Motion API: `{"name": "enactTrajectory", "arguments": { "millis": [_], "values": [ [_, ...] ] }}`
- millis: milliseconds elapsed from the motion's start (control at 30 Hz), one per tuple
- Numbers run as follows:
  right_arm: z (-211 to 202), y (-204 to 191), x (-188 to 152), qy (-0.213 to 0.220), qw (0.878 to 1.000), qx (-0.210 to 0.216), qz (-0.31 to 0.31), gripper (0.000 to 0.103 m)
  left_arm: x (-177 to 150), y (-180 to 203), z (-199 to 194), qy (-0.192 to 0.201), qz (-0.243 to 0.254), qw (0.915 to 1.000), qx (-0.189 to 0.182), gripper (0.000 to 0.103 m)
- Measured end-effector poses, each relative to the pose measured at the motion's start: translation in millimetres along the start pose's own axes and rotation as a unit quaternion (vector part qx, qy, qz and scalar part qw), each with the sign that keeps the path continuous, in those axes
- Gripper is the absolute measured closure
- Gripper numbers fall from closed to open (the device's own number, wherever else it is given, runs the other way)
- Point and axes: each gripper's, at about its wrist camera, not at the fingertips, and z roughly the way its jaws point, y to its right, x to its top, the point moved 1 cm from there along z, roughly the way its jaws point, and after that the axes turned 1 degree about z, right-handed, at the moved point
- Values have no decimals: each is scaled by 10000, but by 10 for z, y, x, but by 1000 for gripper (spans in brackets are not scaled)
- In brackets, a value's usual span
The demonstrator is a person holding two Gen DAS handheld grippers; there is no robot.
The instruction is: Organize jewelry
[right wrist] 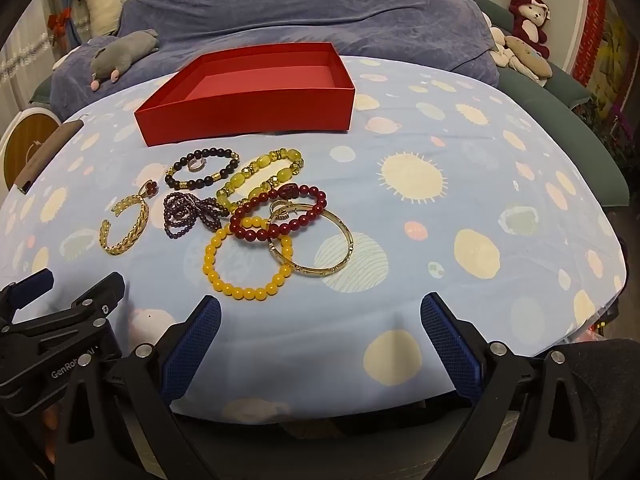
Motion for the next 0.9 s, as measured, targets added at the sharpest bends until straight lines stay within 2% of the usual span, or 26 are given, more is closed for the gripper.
{"name": "enactTrajectory", "arguments": {
  "millis": [900],
  "values": [
    [-8, -15, 24, 21, 10000, -30, -13, 7, -19, 8, 22, -3, 33, 10000, 22, 11]
  ]
}}
